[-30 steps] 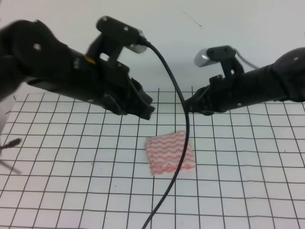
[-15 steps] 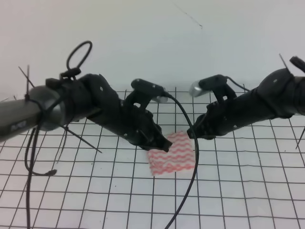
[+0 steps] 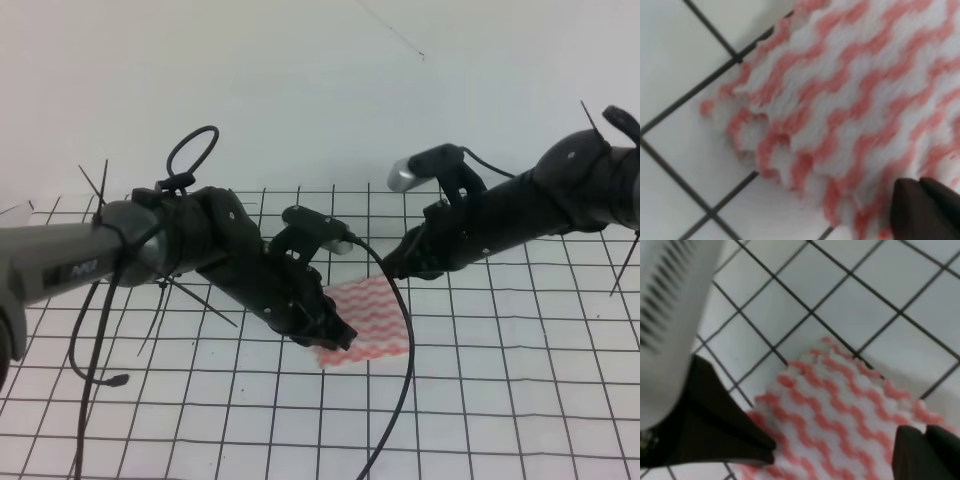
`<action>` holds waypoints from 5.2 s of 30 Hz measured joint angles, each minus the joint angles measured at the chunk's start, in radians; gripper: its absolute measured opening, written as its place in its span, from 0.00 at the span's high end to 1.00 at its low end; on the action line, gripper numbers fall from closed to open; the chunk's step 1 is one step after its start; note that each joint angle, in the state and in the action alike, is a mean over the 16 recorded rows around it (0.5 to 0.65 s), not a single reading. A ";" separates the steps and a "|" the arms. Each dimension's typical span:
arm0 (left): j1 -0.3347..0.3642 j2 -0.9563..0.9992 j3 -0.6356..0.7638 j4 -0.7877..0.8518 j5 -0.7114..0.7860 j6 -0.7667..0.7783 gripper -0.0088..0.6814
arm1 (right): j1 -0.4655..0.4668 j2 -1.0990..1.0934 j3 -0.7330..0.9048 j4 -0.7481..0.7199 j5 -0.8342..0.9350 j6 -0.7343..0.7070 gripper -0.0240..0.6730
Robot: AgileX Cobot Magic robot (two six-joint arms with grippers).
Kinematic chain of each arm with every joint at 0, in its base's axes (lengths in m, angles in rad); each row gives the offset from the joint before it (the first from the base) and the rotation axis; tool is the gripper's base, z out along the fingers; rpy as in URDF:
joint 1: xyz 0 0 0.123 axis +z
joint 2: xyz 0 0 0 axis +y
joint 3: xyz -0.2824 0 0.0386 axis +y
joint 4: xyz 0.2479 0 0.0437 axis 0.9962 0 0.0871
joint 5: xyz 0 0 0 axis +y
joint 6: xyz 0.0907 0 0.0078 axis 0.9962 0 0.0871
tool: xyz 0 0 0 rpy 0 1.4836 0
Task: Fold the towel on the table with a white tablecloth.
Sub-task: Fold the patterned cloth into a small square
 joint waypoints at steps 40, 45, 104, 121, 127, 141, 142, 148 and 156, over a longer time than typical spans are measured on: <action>0.032 -0.003 0.031 -0.052 0.013 0.022 0.99 | 0.001 0.070 -0.040 -0.086 0.188 0.037 0.96; 0.042 -0.016 0.030 -0.034 -0.006 0.004 0.99 | 0.001 0.055 -0.040 -0.104 0.162 0.047 0.96; 0.101 0.080 -0.039 -0.115 0.031 0.058 0.99 | 0.001 0.060 -0.040 -0.195 0.003 0.144 0.97; 0.101 0.069 -0.039 -0.105 0.109 0.029 0.99 | -0.018 0.018 -0.068 -0.188 0.054 0.150 0.97; 0.101 0.010 -0.039 -0.033 0.114 -0.022 0.99 | -0.043 -0.038 -0.088 -0.202 0.101 0.171 0.97; 0.101 -0.413 -0.032 0.173 0.136 -0.166 0.99 | -0.154 -0.520 -0.061 -0.446 0.127 0.412 0.97; 0.101 -0.455 -0.027 0.176 0.135 -0.170 0.99 | -0.163 -0.572 -0.049 -0.466 0.120 0.432 0.97; 0.101 -0.718 0.056 0.164 0.096 -0.175 0.99 | -0.208 -0.899 0.096 -0.550 0.038 0.515 0.97; 0.101 -1.035 0.304 0.038 -0.012 -0.149 0.99 | -0.227 -1.307 0.465 -0.565 -0.128 0.570 0.97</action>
